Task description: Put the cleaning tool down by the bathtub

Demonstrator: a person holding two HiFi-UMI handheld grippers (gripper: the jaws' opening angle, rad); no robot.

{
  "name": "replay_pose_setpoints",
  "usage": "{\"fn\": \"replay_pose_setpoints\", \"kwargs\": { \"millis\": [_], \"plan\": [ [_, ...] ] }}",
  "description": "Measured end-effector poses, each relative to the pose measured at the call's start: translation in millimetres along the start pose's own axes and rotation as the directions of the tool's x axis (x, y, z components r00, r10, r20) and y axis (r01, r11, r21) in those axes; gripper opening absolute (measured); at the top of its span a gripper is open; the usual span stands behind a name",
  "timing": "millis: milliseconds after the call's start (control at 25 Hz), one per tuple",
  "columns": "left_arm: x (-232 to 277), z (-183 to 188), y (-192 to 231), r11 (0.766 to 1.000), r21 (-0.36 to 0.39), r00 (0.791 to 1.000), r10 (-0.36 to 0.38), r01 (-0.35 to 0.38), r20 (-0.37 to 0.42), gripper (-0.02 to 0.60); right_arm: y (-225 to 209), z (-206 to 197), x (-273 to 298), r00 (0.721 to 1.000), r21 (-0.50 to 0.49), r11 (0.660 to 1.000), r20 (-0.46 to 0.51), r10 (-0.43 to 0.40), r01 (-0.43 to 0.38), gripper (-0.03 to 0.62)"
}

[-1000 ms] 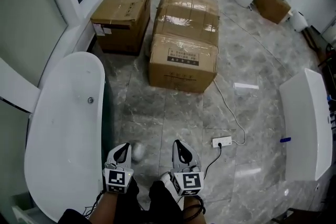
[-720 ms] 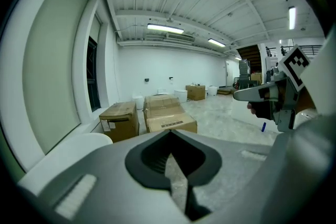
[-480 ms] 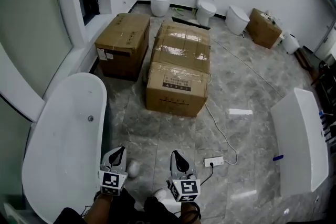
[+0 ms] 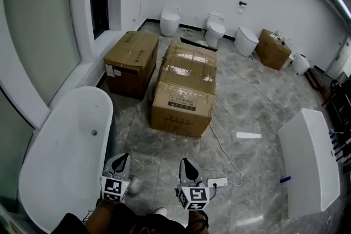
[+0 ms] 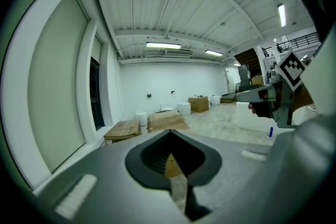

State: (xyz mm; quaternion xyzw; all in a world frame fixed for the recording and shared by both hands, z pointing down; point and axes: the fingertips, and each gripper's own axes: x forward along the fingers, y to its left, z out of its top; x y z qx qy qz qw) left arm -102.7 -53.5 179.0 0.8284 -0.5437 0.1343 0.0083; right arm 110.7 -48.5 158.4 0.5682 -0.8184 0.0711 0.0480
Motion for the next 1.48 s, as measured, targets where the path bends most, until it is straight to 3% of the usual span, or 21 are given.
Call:
{"fn": "replay_pose_setpoints", "kwargs": {
  "millis": [600, 1480],
  "plan": [
    [1.7, 46.5, -9.0, 0.999, 0.035, 0.993, 0.032, -0.036, 0.114, 0.000, -12.8, 38.9, -8.5, 0.997, -0.037, 0.999, 0.081, 0.014, -0.011, 0.012],
    [13.9, 53.8, -13.4, 0.999, 0.046, 0.989, 0.002, -0.009, 0.148, 0.000, -20.0, 41.7, -1.5, 0.996, -0.050, 0.999, 0.092, 0.021, -0.017, 0.012]
  ]
}}
